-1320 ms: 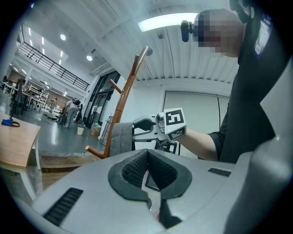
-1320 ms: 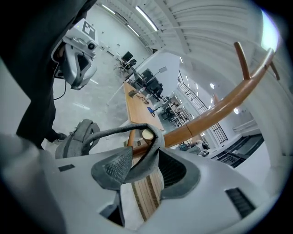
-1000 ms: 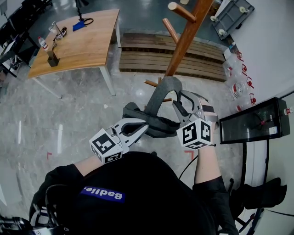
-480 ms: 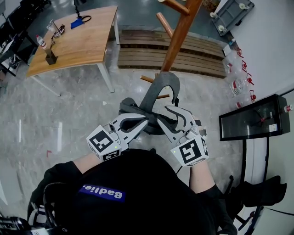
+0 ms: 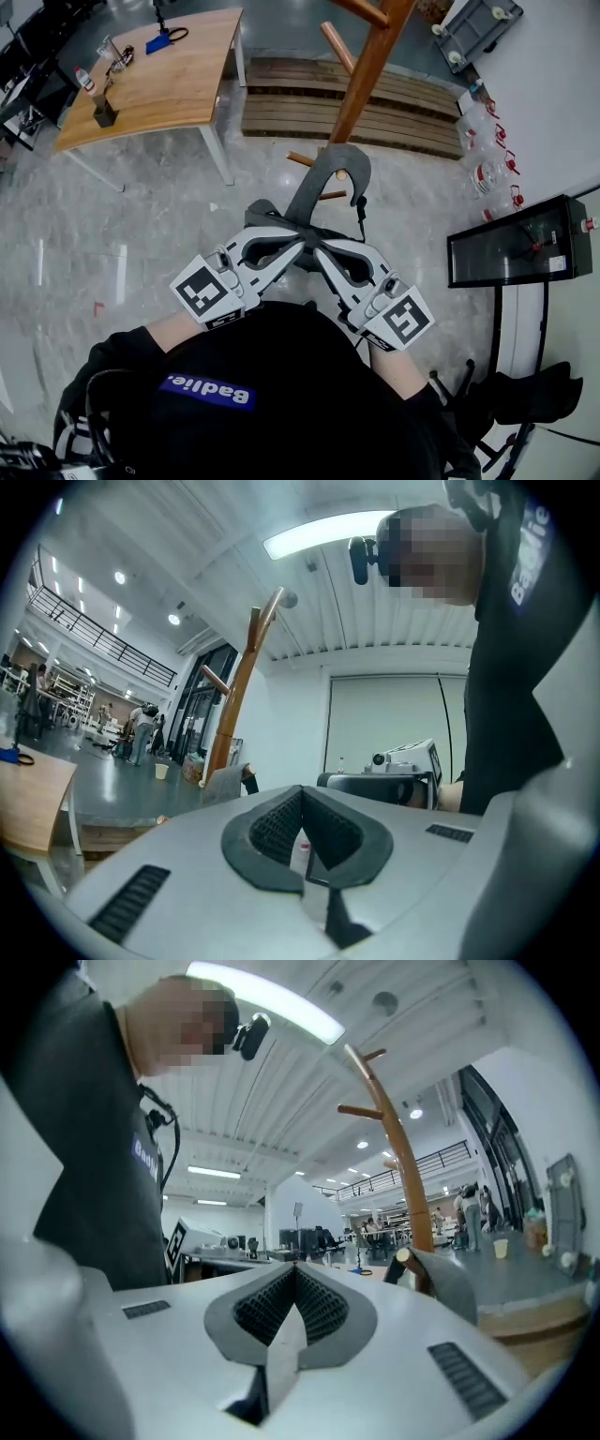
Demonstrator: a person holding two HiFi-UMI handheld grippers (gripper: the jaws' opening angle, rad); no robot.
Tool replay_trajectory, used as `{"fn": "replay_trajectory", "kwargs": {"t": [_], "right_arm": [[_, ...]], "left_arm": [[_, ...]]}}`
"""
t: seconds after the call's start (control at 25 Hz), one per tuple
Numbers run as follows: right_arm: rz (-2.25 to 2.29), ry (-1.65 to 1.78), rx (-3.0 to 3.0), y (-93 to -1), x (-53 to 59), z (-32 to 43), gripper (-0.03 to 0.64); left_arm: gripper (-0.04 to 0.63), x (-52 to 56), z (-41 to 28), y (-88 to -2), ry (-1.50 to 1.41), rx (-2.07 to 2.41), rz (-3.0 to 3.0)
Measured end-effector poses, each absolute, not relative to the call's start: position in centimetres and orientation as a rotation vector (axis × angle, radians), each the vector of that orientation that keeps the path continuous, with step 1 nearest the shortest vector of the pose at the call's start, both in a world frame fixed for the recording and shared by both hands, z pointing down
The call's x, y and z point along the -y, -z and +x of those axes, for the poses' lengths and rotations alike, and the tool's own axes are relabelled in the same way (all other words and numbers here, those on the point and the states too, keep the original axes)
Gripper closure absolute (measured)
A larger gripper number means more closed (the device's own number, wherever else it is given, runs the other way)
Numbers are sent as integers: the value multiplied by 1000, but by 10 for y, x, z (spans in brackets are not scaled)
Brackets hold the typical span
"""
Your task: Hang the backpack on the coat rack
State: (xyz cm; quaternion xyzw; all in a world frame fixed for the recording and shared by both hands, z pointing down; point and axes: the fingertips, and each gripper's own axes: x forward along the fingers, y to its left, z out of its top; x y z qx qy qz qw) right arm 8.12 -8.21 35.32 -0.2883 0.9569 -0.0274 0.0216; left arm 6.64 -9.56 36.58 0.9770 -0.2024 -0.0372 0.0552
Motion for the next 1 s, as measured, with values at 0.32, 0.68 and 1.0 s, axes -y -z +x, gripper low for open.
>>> {"fn": "replay_trajectory", "kwargs": {"t": [0.32, 0.68, 1.0], "right_arm": [[-828, 226, -2906, -363, 78, 74, 609], [-813, 241, -2908, -363, 78, 70, 609], [-800, 253, -2908, -363, 75, 69, 609]], "left_arm": [[586, 94, 65, -369, 106, 630, 2961], [586, 94, 61, -369, 102, 636, 2962], [586, 91, 62, -369, 96, 635, 2963]]}}
